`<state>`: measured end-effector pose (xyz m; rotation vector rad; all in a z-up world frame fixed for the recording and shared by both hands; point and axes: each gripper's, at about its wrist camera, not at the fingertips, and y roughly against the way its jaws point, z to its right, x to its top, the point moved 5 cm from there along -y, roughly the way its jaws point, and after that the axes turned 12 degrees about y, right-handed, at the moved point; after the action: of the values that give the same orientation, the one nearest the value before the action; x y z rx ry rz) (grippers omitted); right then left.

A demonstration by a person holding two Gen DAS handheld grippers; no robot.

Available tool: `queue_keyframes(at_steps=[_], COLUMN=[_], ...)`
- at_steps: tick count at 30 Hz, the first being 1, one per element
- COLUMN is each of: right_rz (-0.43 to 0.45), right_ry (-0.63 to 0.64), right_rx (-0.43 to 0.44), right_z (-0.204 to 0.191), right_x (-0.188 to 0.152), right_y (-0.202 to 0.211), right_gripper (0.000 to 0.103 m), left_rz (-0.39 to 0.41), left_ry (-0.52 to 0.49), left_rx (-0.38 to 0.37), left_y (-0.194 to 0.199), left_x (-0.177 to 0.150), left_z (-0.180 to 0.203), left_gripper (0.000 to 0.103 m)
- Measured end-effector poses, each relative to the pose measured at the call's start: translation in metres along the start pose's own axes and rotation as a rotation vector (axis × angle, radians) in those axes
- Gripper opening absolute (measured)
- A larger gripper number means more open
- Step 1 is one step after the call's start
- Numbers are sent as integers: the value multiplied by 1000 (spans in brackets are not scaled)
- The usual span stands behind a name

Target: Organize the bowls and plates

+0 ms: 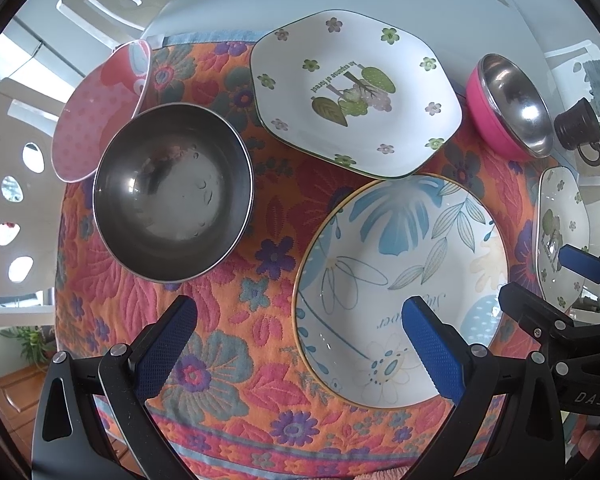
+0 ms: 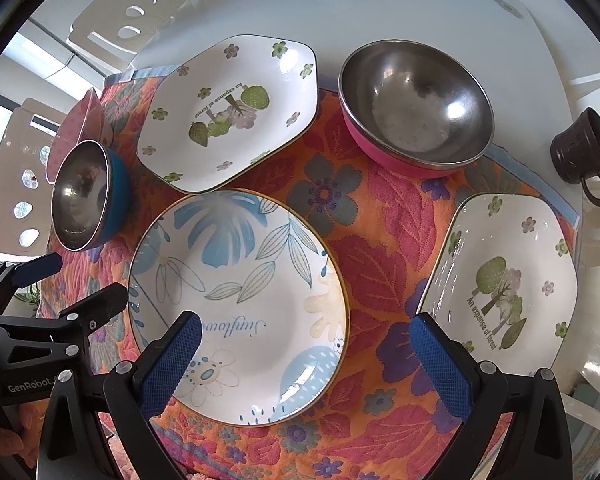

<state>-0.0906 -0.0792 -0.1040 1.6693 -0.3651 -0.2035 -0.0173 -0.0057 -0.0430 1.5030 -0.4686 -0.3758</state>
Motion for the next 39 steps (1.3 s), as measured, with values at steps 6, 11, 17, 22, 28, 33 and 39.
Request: queue_keyframes(at_steps=[6, 11, 17, 22, 28, 33, 39], right_rz=[0, 1, -3, 2, 3, 4, 3], right_ry=[0, -2, -2, -5, -5, -5, 1], right_rx=[0, 7, 2, 3, 3, 5, 8], right_z=[-1, -1, -1, 0, 0, 0, -2], right_x=[0, 0, 0, -1, 0, 0, 2], right_y=[0, 1, -1, 0, 1, 2, 0], right_gripper=[103, 103, 103, 103, 103, 103, 103], left_rz=[-3, -3, -3, -2, -4, -8, -11], left_ry=[1, 3, 2, 6, 11, 14, 21], left_rx=[-1, -8, -6, -5, -3, -2, -3], left_y=[1, 3, 3, 3, 1, 0, -2], left_x=[-2, -3, -4, -6, -6, -8, -10], left_z=[3, 2, 2, -1, -2, -3, -5], left_gripper=[102, 102, 102, 102, 102, 102, 102])
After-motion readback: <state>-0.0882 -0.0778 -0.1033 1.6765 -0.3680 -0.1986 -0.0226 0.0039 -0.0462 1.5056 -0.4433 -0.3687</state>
